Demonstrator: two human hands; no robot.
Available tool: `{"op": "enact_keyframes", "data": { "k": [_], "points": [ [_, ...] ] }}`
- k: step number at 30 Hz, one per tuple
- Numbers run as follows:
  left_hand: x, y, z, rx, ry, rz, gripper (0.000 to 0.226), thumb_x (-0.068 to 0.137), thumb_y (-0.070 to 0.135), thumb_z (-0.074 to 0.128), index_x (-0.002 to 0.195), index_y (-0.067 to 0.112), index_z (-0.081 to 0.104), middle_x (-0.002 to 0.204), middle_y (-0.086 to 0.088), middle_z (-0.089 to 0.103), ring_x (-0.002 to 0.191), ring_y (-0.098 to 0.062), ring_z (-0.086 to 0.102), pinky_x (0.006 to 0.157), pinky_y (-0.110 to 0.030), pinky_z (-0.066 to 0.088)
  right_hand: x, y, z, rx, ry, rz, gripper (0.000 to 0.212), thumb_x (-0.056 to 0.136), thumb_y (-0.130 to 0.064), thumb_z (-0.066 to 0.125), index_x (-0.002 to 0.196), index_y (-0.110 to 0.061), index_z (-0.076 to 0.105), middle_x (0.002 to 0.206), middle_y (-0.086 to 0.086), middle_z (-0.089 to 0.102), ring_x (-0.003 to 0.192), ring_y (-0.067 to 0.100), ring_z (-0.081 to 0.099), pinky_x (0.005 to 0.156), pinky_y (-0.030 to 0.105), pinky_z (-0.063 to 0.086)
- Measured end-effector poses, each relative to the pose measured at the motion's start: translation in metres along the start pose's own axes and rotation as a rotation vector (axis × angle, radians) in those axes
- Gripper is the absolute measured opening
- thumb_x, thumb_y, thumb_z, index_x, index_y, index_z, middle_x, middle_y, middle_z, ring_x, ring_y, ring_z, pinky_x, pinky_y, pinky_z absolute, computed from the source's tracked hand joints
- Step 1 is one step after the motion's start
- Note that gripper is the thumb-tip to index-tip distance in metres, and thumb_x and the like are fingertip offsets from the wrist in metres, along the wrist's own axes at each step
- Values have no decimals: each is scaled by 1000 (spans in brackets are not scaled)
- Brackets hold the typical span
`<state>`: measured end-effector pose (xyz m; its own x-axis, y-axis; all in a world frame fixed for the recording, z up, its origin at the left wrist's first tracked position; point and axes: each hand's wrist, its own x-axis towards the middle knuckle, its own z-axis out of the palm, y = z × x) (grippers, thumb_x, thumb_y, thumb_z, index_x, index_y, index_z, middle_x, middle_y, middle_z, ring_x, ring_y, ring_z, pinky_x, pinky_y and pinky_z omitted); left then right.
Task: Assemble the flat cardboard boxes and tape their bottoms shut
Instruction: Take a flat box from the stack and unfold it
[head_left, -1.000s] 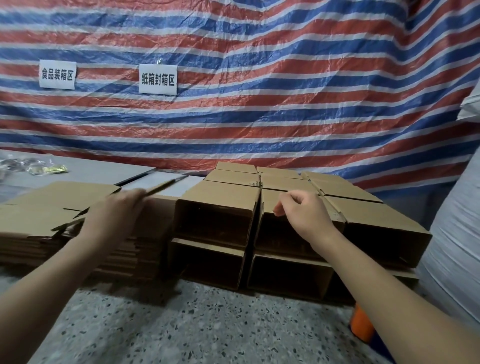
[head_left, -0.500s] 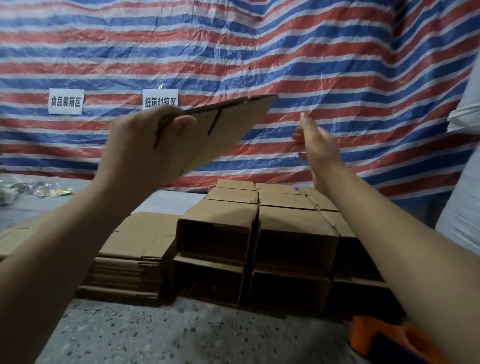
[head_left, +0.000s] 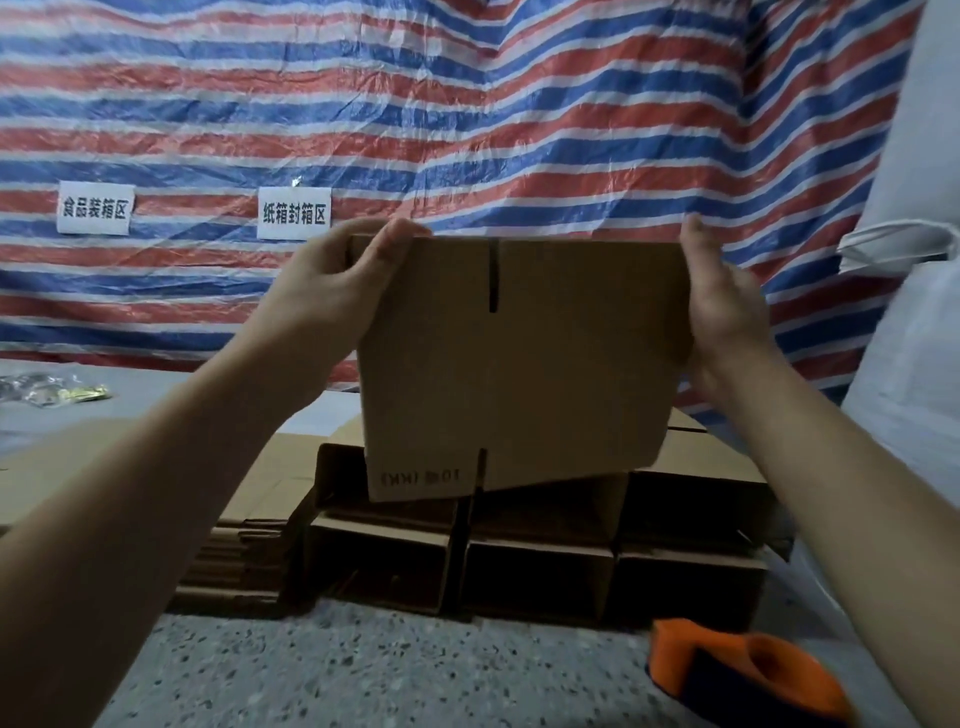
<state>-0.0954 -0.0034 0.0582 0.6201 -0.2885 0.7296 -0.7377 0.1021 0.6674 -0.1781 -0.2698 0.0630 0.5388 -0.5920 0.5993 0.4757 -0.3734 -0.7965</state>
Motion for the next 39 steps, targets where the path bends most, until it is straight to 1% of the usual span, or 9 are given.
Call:
{"op": "enact_keyframes", "data": {
  "k": [3,6,12,15,25,29,32,35,39],
  "points": [
    [-10,-21,14,2,119,-148,33,91,57,50,94,27,63,91,4,65,90,-14,62,83,-39,51,-27,15,-10,-58,91,108,59,85,-76,53,88,-20,70,94,7,74,87,25,74,85,48,60],
    [-32,-42,30,-8,212,-212,46,79,67,56,79,21,59,72,2,55,74,-17,54,70,-37,44,-55,37,-17,-62,123,207,79,82,-79,53,105,-4,67,106,22,70,102,41,68,93,58,54],
    [-74,-78,39,-173,52,-378,36,57,63,74,84,39,70,86,7,74,82,-14,71,60,-32,56,-92,74,-29,-59,82,330,91,70,-79,54,114,1,64,113,27,68,109,44,65,97,62,51],
    [-93,-96,39,-201,73,-461,30,59,59,75,80,37,70,86,2,73,89,-24,70,71,-47,59,-110,93,-30,-71,61,379,103,62,-84,53,114,5,61,116,34,63,112,50,60,101,62,49],
    [-138,-124,42,-111,98,-431,40,68,50,70,86,14,65,80,-3,68,78,-19,67,63,-28,52,-151,137,-33,67,36,433,92,67,-73,63,96,14,58,85,25,61,82,43,62,79,49,49],
    [-132,-122,40,-9,80,-457,44,67,59,65,90,22,66,85,1,69,82,-15,67,63,-27,51,-142,139,-42,90,-52,464,63,95,-52,58,99,11,59,98,35,65,89,46,68,68,36,60],
    [-130,-122,45,96,85,-493,41,72,63,63,96,30,62,92,6,66,86,-10,64,59,-23,49,-141,143,-49,114,-113,455,58,85,-52,62,89,5,67,90,29,69,82,40,72,62,34,61],
    [-132,-124,54,52,159,-528,32,81,56,66,101,33,57,99,6,63,92,-11,61,63,-26,48,-137,136,-55,206,-243,523,47,83,-55,58,87,-14,81,99,17,76,93,29,75,74,39,57],
    [-131,-121,61,-47,202,-584,32,84,52,66,105,30,55,102,2,63,94,-12,60,64,-26,44,-122,131,-67,332,-358,628,61,89,-55,52,111,-3,76,116,23,71,105,34,70,89,47,52]
  ]
}}
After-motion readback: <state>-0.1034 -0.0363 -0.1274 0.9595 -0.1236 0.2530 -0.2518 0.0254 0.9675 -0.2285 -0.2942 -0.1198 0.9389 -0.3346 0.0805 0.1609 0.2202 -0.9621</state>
